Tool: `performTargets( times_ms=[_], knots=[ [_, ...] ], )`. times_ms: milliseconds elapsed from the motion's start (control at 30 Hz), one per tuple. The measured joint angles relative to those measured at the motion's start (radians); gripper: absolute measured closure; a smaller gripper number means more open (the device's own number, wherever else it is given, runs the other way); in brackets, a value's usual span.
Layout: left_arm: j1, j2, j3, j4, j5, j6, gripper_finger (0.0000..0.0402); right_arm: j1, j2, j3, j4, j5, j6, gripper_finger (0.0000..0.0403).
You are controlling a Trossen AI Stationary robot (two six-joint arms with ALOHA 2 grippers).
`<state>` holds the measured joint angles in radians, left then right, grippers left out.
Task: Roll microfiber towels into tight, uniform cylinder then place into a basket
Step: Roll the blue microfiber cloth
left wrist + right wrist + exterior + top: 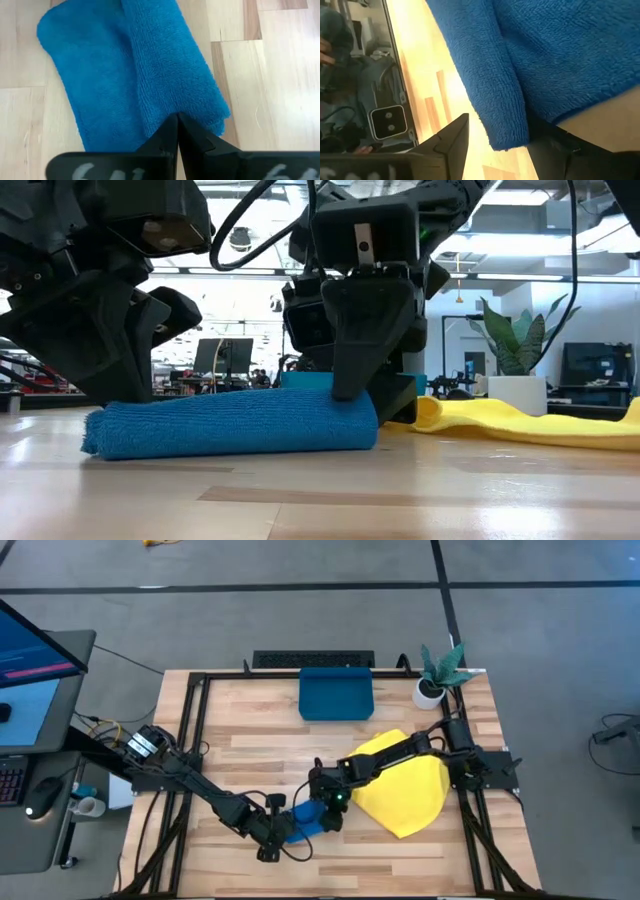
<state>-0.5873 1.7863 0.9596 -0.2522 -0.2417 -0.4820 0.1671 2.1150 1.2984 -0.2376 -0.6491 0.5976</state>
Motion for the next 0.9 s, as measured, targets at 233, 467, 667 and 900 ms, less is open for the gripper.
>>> performTargets(
  times_ms=[233, 467, 667, 900],
  knots=[
    [0.0, 0.0, 0.0, -0.004, 0.0, 0.0, 0.04, 0.0, -0.013, 0.0, -0.025, 0.001, -0.02, 0.0197],
    [0.0, 0.0, 0.0, -0.006, 0.0, 0.0, 0.04, 0.0, -0.041, -0.002, -0.069, 0.026, -0.028, 0.0198],
    [0.0, 0.0, 0.0, -0.006, 0.0, 0.0, 0.04, 0.001, -0.063, 0.0, -0.144, 0.068, -0.049, 0.0199],
    [0.0, 0.0, 0.0, -0.008, 0.001, -0.001, 0.04, 0.033, -0.137, -0.001, -0.264, 0.137, -0.091, 0.0199]
  ],
)
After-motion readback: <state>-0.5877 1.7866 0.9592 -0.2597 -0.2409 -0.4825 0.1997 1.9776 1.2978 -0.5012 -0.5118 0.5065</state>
